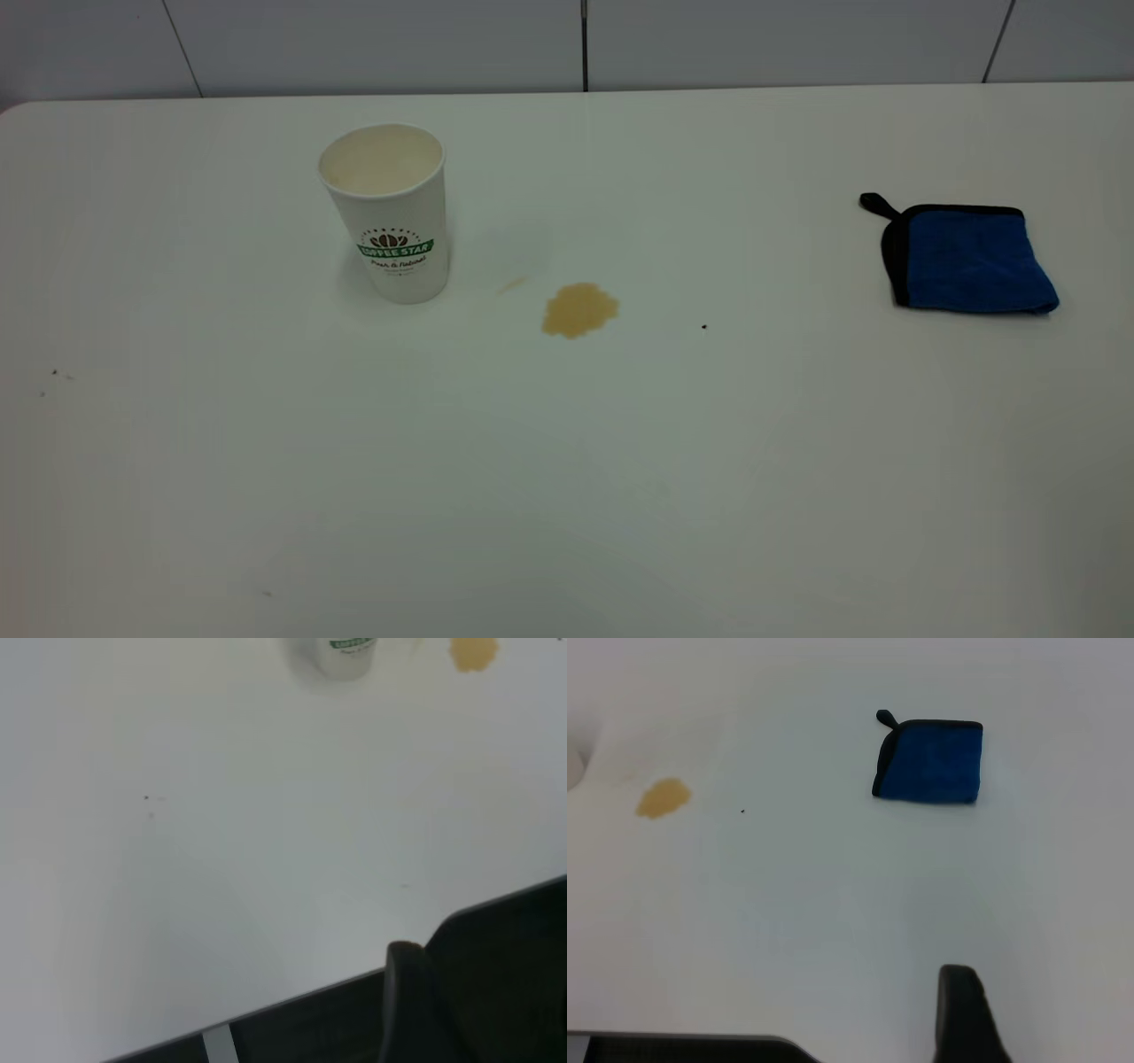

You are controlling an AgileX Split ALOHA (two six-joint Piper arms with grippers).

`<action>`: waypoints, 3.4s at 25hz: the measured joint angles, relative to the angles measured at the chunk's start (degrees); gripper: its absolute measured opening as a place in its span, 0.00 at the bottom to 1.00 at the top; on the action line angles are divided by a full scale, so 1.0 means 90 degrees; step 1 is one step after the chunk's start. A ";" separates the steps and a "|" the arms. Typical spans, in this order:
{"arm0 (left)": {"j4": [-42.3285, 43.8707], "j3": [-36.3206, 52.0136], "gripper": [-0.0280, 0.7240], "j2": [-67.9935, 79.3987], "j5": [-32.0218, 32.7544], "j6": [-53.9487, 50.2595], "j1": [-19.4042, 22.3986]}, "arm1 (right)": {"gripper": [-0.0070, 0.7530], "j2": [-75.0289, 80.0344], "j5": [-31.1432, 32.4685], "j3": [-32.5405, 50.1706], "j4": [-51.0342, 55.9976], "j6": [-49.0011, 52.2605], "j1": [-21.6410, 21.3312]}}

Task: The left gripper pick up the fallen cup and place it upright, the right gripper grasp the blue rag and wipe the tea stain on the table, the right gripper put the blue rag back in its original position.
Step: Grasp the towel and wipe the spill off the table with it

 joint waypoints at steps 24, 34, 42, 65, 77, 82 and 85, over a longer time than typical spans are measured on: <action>0.0000 0.0000 0.61 -0.0243 0.0079 0.0000 0.0868 | 0.66 0.0379 -0.0433 -0.0025 0.0719 0.0141 0.0000; 0.0000 0.0000 0.61 -0.0243 0.0079 0.0000 0.0868 | 0.82 0.3506 -0.2469 -0.0025 0.1659 -0.1672 0.0000; 0.0000 0.0000 0.61 -0.0243 0.0079 0.0000 0.0868 | 0.82 0.6629 -0.4498 -0.0042 0.3235 -0.4044 0.0000; 0.0000 0.0000 0.61 -0.0243 0.0085 0.0000 0.0868 | 0.79 1.4596 -0.6779 -0.4529 0.4721 -0.6628 -0.0013; 0.0000 0.0000 0.61 -0.0243 0.0085 0.0000 0.0868 | 0.79 1.5614 -0.7009 -0.5410 0.4641 -0.6854 -0.0220; 0.0000 0.0000 0.61 -0.0243 0.0085 0.0000 0.0868 | 0.65 1.5716 -0.6954 -0.5453 0.4759 -0.6854 -0.0220; 0.0000 0.0000 0.61 -0.0243 0.0085 0.0000 0.0868 | 0.33 1.5723 -0.6891 -0.5461 0.4765 -0.6854 -0.0213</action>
